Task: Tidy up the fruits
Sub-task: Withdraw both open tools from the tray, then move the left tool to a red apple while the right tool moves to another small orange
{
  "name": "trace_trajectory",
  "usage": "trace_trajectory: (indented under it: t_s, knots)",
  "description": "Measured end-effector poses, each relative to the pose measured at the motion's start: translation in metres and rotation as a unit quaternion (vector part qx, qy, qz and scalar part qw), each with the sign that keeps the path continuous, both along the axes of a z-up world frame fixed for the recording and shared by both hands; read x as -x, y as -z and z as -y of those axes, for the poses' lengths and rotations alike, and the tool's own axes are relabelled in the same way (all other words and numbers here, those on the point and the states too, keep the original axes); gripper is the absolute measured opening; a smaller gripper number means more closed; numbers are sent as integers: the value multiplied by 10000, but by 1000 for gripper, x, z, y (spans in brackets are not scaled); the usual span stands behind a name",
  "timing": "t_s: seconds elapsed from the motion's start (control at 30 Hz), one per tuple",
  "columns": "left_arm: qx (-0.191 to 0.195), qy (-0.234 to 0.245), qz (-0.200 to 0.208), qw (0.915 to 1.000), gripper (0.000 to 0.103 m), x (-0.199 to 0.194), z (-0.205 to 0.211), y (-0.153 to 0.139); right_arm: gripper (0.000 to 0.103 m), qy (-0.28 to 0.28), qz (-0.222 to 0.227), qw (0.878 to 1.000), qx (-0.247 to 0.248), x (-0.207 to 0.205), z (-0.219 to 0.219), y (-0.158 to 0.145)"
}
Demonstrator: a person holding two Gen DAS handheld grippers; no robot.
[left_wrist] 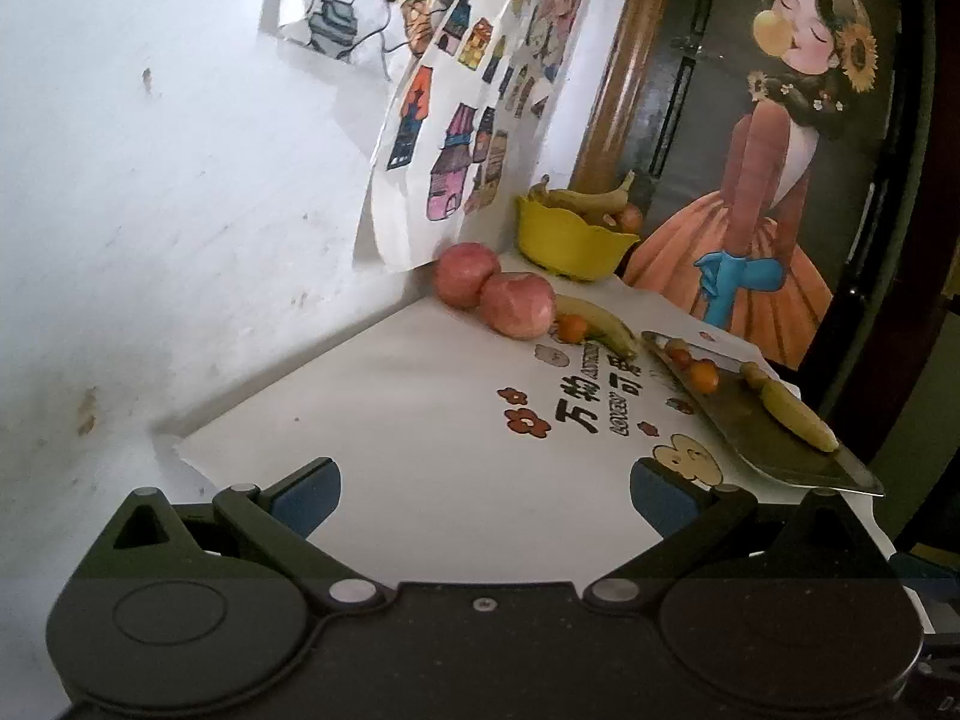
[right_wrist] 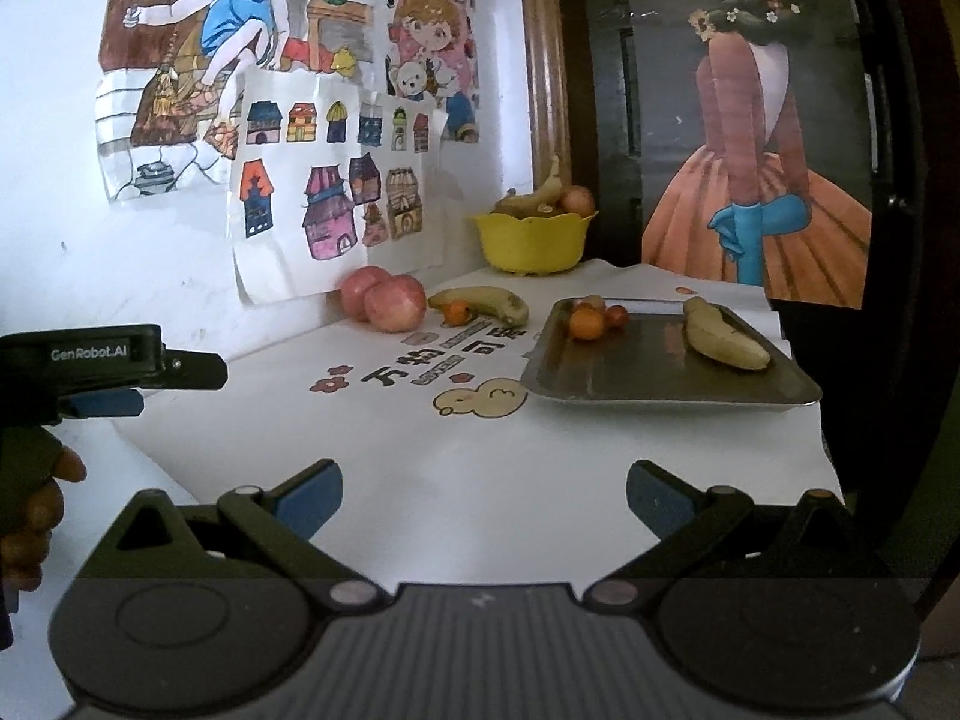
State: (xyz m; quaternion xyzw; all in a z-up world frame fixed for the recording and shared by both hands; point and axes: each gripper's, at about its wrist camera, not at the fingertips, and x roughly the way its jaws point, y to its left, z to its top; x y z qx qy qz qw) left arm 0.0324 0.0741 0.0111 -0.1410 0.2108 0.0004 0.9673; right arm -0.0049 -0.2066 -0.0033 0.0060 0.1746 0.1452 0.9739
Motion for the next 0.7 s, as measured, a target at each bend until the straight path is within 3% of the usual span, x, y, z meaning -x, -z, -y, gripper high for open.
trace_trajectory:
  t_s: [0.33, 0.57, 0.7]
  knots:
    - [-96, -50, -91, 9999, 102, -13, -4, -1, 103, -78, 12, 9999, 101, -11, -4, -1]
    - [-244, -4, -59, 9997, 102, -37, -3, -9, 103, -630, 208, 9954, 687, -35, -18, -19]
    - [-269, 147, 8, 9995, 102, -62, 2, -16, 103, -738, 544, 9889, 1172, -52, -25, -34]
